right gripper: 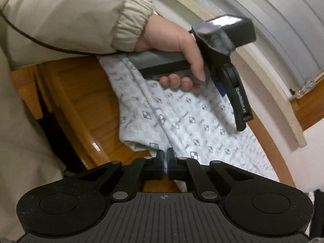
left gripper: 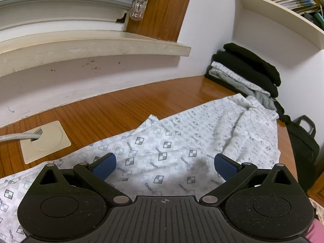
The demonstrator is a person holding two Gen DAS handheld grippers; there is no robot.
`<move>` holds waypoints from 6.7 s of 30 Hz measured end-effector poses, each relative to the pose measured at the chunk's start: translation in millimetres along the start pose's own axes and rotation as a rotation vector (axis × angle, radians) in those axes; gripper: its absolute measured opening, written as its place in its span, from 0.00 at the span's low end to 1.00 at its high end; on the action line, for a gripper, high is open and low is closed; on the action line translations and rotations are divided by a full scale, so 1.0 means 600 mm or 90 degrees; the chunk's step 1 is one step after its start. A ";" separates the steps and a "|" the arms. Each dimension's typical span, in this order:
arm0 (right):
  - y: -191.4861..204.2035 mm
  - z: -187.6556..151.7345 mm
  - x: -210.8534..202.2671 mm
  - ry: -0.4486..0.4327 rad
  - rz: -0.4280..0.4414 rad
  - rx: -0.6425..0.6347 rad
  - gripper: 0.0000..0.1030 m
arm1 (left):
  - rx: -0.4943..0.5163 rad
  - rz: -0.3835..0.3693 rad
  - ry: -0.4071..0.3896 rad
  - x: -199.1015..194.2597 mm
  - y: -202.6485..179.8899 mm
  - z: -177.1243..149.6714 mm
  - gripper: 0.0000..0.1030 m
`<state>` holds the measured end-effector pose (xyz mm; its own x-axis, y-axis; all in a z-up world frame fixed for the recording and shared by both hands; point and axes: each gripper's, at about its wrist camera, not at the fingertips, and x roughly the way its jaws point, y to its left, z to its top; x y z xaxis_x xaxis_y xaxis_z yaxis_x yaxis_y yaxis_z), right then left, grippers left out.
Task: Fold clothes
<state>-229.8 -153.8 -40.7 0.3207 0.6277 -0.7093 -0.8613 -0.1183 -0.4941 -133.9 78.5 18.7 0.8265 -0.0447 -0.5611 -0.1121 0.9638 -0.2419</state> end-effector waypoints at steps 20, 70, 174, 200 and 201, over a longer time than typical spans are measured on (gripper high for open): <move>-0.011 -0.040 0.002 -0.005 0.021 0.019 0.20 | 0.009 -0.001 0.009 0.003 -0.003 0.000 1.00; -0.514 -0.543 -0.022 -0.061 -0.299 0.636 0.42 | 0.146 0.048 0.056 0.057 -0.058 0.016 0.96; -0.164 -0.275 0.055 -0.283 -0.138 0.461 0.09 | 0.162 0.011 0.151 0.228 -0.269 0.145 0.16; -0.149 -0.269 0.075 -0.279 -0.166 0.415 0.09 | -0.088 -0.066 0.120 0.261 -0.187 0.156 0.77; -0.149 -0.269 0.076 -0.279 -0.168 0.414 0.09 | -0.088 -0.066 0.118 0.260 -0.187 0.155 0.76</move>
<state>-74.7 -239.0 -110.3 0.4775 0.8316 -0.2838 -0.8784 0.4593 -0.1319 58.8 -11.8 32.1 0.7237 -0.2014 -0.6601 -0.1166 0.9070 -0.4046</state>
